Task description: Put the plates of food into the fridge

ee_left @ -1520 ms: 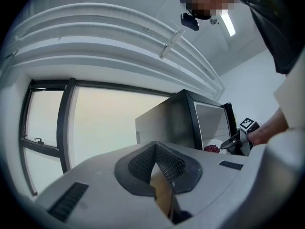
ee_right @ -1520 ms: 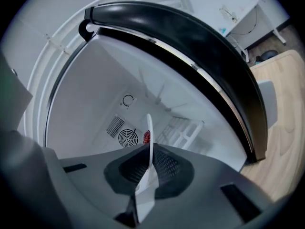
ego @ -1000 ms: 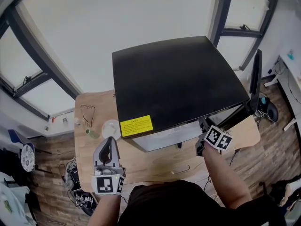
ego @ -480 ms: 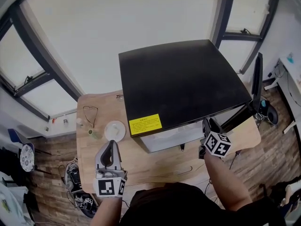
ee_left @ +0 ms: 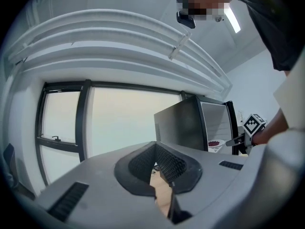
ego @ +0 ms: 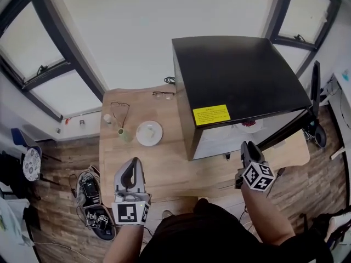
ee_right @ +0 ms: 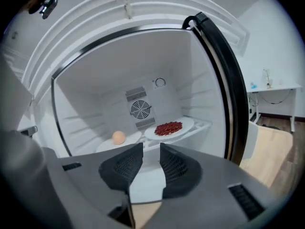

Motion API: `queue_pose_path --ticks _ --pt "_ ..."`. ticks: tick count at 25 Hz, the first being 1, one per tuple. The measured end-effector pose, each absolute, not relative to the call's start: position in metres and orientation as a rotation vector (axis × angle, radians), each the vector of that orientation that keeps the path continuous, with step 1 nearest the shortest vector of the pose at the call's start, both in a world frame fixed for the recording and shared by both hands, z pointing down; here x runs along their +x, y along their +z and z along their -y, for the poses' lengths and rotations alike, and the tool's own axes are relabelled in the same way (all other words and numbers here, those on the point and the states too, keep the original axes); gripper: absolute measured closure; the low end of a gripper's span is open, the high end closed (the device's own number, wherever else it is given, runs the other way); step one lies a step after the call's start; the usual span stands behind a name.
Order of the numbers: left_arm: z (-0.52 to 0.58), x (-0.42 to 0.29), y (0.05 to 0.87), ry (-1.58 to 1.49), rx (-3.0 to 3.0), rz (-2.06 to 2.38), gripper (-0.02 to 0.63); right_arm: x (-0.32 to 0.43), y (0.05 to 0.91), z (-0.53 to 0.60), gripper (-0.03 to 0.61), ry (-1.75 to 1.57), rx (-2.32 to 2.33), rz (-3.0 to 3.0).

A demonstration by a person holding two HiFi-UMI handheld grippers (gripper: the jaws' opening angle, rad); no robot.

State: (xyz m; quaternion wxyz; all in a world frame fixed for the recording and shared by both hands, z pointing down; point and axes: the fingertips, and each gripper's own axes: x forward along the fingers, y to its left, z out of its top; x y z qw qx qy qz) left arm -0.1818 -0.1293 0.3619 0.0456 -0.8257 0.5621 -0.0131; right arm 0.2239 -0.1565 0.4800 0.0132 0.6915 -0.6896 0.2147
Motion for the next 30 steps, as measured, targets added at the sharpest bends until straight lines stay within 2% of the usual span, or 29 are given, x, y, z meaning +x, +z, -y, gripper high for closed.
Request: queue_pose_path --ticks 7,19,30 --pt "0.078 -0.269 0.377 -0.008 -2.452 -1.898 0.609 0.103 0.499 0.121 0.451 0.742 1.843 2.396" --pt "-0.005 -0.4 0.419 0.003 -2.324 -2.163 0.61 -0.117 0.575 0.045 0.451 1.115 1.113 2.591" --pt "-0.067 -0.476 0.429 -0.135 -2.239 -2.301 0.609 -0.221 0.674 -0.017 0.45 1.499 0.922 2.423"
